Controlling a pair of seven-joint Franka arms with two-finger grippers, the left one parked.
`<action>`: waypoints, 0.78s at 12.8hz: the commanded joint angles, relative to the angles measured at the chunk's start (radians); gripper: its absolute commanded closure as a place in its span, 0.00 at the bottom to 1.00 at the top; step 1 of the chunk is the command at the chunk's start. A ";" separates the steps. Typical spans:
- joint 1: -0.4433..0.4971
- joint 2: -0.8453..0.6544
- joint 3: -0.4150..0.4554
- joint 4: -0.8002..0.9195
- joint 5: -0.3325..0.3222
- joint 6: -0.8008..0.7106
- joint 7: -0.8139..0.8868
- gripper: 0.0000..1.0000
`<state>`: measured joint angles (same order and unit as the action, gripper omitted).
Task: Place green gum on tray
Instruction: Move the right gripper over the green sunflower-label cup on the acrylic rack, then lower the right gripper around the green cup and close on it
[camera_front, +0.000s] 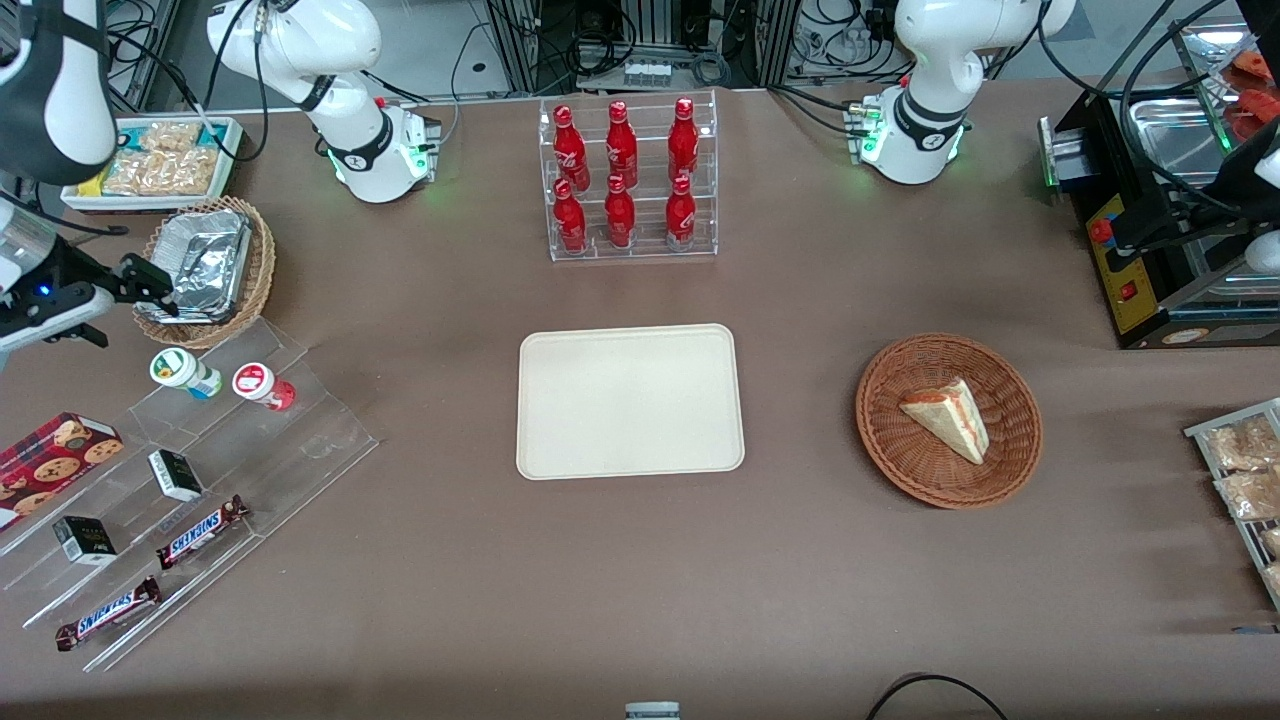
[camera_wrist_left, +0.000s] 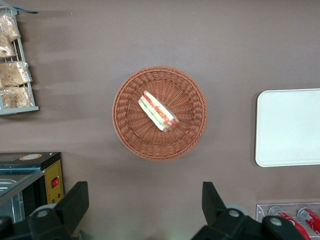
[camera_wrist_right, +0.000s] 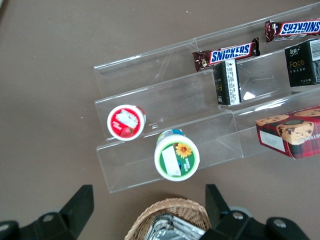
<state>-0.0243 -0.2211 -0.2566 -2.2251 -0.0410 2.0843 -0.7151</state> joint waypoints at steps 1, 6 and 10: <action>-0.002 0.029 -0.013 -0.031 -0.020 0.091 -0.015 0.01; -0.002 0.101 -0.027 -0.030 -0.020 0.144 -0.032 0.01; -0.003 0.131 -0.035 -0.031 -0.010 0.166 -0.050 0.01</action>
<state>-0.0242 -0.0994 -0.2811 -2.2546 -0.0411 2.2266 -0.7507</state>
